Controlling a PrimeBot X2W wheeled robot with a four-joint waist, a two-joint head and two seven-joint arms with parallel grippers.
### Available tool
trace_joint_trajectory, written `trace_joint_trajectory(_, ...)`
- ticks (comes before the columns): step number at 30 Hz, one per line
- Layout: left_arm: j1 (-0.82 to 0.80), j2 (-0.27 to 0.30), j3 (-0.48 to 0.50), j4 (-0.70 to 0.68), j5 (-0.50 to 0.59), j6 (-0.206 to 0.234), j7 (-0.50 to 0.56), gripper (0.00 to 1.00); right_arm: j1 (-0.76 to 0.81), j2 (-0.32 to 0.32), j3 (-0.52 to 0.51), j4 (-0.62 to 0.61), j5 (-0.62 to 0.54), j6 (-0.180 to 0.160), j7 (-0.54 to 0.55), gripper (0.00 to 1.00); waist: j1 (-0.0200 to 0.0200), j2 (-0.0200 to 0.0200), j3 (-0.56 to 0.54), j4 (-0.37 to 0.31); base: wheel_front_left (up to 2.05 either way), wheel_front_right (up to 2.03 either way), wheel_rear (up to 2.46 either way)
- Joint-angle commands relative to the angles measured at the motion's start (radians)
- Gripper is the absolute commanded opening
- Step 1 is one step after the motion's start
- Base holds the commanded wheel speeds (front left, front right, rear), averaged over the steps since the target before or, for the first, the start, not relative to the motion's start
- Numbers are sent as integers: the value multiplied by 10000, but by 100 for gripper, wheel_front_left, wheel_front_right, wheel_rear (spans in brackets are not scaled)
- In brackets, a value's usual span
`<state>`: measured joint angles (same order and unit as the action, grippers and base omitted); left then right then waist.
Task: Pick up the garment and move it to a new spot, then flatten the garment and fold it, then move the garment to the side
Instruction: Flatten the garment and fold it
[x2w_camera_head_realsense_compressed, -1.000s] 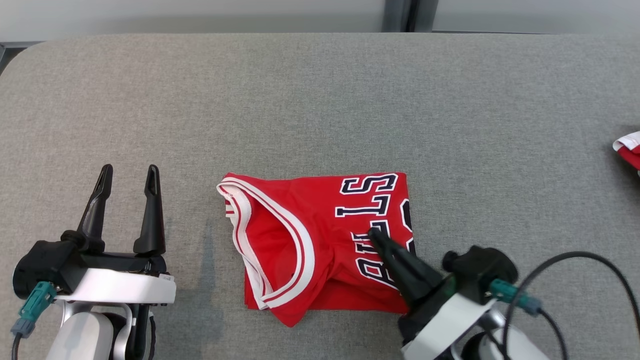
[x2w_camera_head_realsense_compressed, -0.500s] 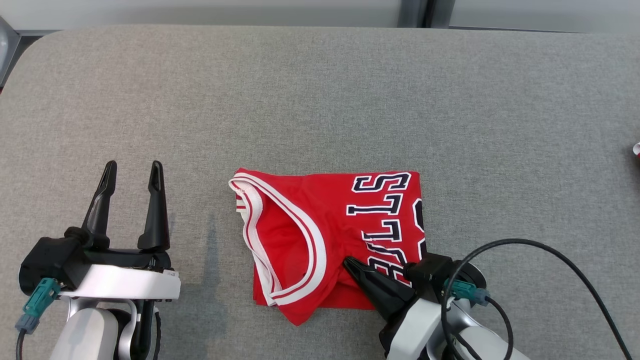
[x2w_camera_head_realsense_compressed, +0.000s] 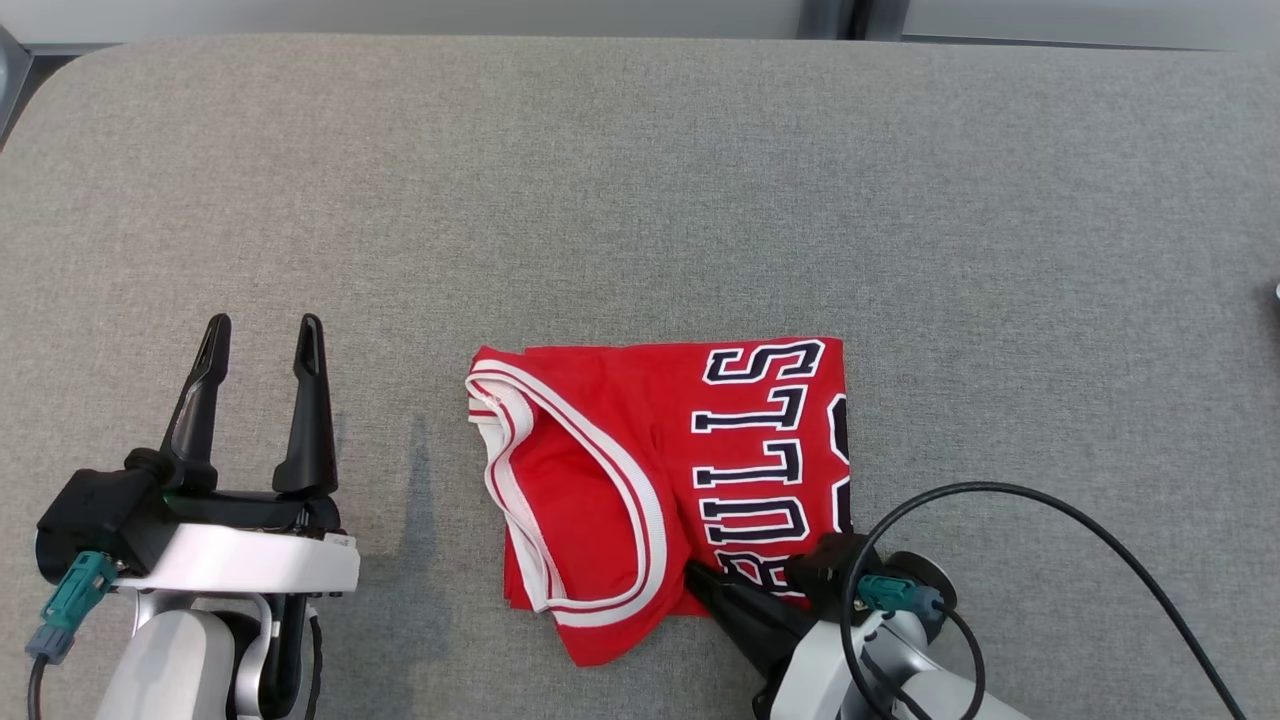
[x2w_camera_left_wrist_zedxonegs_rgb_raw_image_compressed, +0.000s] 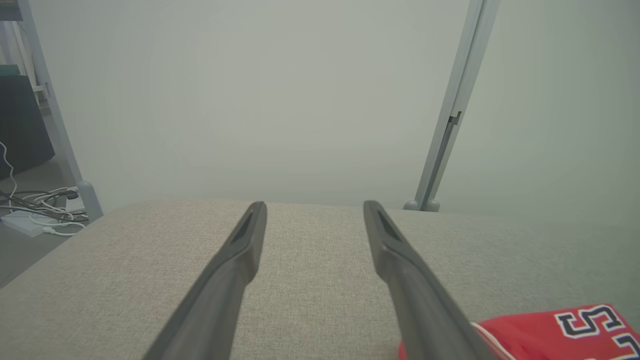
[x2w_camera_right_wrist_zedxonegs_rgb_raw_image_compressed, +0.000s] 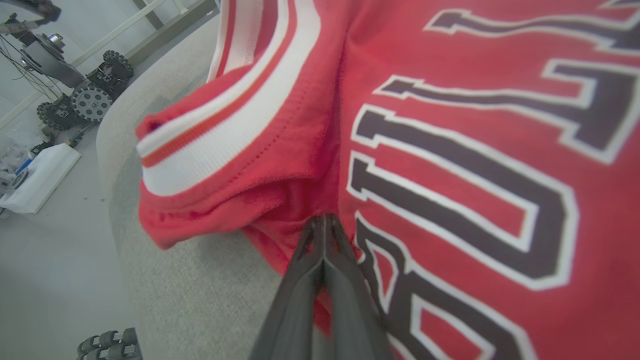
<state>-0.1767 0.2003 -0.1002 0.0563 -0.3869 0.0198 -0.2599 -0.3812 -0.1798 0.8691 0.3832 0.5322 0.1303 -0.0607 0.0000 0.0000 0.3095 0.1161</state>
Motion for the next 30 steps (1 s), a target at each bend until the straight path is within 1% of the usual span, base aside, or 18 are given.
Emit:
trace_joint_trajectory(1,-185,-3,49,-19,93,-12,-33,100,142,-43,175,174,116,12,127,0,0,0,8,4,0,0,0)
trace_joint_trajectory(4,-165,-13,107,-35,98,-47,-34,100,132,-125,525,127,320,18,137,0,0,0,27,9,0,0,0)
trace_joint_trajectory(10,-98,-57,202,-39,160,-87,-33,100,27,-350,854,-163,646,18,73,0,0,0,22,-48,0,0,0)
trace_joint_trajectory(16,43,-64,287,-30,227,-82,-34,100,-36,-492,431,-879,521,16,-443,0,0,0,-177,-183,0,0,0)
trace_joint_trajectory(22,269,12,301,-47,272,-62,-34,100,297,-741,-587,-2025,39,15,-465,0,0,0,-465,-425,0,0,0)
trace_joint_trajectory(24,224,38,287,-64,295,-41,-32,100,456,-797,-1158,-2425,-155,15,-449,0,0,0,-550,-498,0,0,0)
trace_joint_trajectory(26,253,68,285,-77,300,-20,-11,100,700,-795,-1935,-2766,-358,15,-499,0,0,0,-651,-564,0,0,0)
trace_joint_trajectory(30,362,127,249,-136,302,0,55,100,1201,-517,-3746,-3327,-855,16,-621,0,0,0,-813,-669,0,0,0)
